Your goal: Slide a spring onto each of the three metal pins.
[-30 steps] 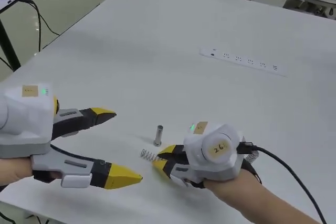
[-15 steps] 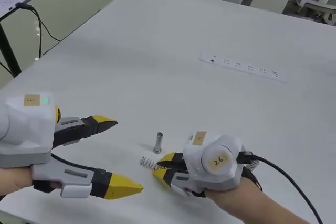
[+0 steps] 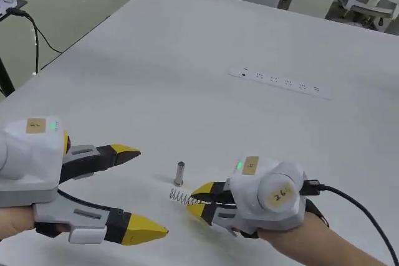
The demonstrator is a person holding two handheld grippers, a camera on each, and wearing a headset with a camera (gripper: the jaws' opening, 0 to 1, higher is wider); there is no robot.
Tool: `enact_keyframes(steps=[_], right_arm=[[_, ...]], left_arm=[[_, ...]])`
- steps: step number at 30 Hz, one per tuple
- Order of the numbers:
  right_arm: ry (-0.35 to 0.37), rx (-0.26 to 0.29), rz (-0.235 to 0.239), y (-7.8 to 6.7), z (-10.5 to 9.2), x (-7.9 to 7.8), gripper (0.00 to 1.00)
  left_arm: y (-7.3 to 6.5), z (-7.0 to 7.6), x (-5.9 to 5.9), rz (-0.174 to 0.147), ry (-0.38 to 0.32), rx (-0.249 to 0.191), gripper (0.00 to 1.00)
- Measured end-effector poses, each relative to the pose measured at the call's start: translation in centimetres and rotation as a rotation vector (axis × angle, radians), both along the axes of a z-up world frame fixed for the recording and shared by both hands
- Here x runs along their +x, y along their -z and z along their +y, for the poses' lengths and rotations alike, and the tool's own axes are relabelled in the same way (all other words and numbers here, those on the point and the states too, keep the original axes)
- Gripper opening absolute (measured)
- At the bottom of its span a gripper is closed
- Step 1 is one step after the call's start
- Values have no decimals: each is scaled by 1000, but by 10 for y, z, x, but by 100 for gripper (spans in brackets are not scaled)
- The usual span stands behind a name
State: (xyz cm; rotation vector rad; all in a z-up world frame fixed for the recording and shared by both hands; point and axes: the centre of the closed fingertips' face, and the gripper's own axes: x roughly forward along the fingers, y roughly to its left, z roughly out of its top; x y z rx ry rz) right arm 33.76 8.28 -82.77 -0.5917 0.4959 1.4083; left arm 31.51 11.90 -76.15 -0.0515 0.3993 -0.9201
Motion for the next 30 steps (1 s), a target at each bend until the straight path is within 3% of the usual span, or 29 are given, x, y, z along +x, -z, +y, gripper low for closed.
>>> enact_keyframes(steps=[6, 18, 30], right_arm=[[-9, 20, 2, -13, -11, -3, 8], [-40, -2, -34, -24, -36, -10, 8], [-54, -4, -46, -31, -54, -19, 8]], left_arm=[[2, -5, -2, 6, 19, -2, 83], [4, -22, -3, 18, 88, 5, 75], [11, -47, -8, 47, 196, 9, 53]])
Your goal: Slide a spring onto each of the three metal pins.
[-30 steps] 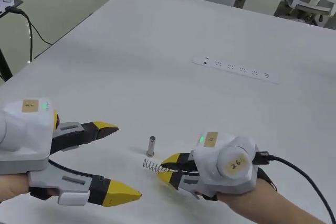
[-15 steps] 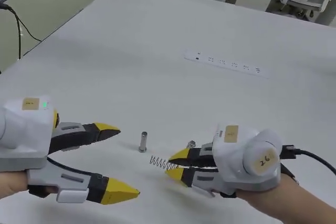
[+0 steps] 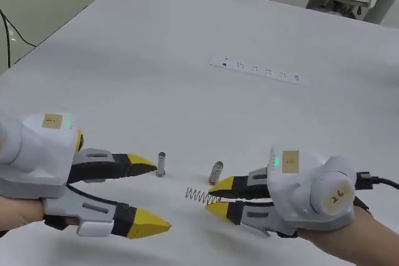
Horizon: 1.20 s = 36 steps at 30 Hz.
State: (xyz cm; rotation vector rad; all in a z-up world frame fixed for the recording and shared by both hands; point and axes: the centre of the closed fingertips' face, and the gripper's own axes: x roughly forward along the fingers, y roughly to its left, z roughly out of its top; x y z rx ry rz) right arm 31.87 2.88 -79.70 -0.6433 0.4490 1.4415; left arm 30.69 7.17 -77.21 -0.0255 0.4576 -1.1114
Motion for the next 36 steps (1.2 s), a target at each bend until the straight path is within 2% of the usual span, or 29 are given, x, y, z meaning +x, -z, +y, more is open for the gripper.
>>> enact_keyframes(steps=[8, 16, 19, 30, 36], right_arm=[[-49, 1, -12, -4, 2, -11, 8], [-69, 23, -20, -14, 6, -13, 8], [-73, 27, -23, -15, 6, -13, 8], [-81, 30, -19, -16, 6, -15, 8], [-78, 32, -17, -16, 5, -14, 8]], left_arm=[[1, -15, 4, -4, 62, 11, 39], [-1, -31, 5, -3, 119, 5, 28], [2, -34, 5, -9, 134, 19, 27], [4, -40, 2, -9, 169, 19, 5], [3, -39, 1, -32, 178, 25, 4]])
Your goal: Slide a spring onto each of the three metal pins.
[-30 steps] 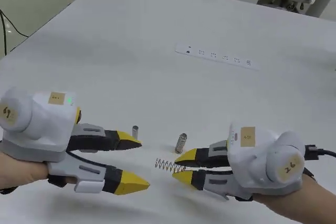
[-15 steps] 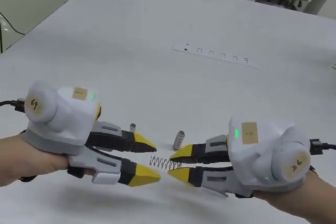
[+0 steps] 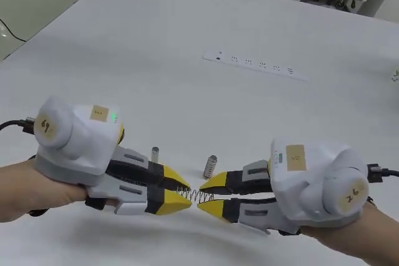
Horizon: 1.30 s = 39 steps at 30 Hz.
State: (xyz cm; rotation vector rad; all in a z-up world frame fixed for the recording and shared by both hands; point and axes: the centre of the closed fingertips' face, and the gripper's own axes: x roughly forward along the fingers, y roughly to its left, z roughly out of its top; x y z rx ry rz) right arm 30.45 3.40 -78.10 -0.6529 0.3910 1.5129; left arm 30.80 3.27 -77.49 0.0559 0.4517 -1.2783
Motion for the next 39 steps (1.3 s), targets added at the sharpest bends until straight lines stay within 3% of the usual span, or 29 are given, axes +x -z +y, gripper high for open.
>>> enact_keyframes(steps=[10, 15, 25, 39], right_arm=[[4, 5, 26, 2, -2, -4, 8], [27, 5, 66, 4, -4, -6, 8], [59, -16, 83, 11, -17, -2, 12], [40, 9, 114, 10, -10, -9, 8]], left_arm=[[2, -2, -4, -11, 26, 8, 3], [3, -3, -7, -2, 32, 8, 3], [5, 1, -8, 7, 35, 24, 3], [3, -2, -11, 7, 55, 25, 3]])
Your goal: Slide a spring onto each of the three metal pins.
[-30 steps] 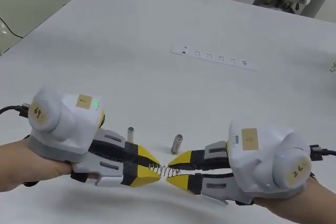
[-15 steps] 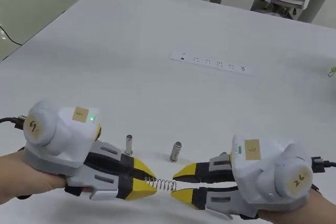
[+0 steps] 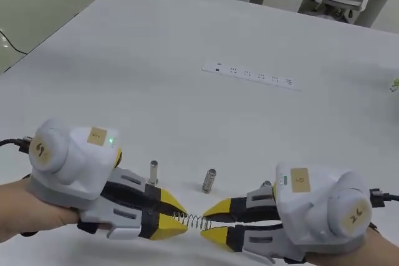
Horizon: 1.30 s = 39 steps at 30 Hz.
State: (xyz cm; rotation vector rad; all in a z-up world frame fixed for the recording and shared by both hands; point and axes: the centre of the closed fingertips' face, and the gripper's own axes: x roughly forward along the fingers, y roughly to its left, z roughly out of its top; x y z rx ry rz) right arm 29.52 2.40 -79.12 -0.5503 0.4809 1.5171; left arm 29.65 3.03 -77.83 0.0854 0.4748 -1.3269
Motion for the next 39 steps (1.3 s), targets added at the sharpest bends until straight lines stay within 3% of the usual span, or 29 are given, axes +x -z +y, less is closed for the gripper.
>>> enact_keyframes(steps=[23, 39], right_arm=[[-59, 25, -89, -31, 10, 2, 7], [-81, 85, -104, -47, 32, -1, 7]], left_arm=[[4, 2, 4, -10, -13, 14, 3], [7, -5, 3, -37, 10, 46, 2]])
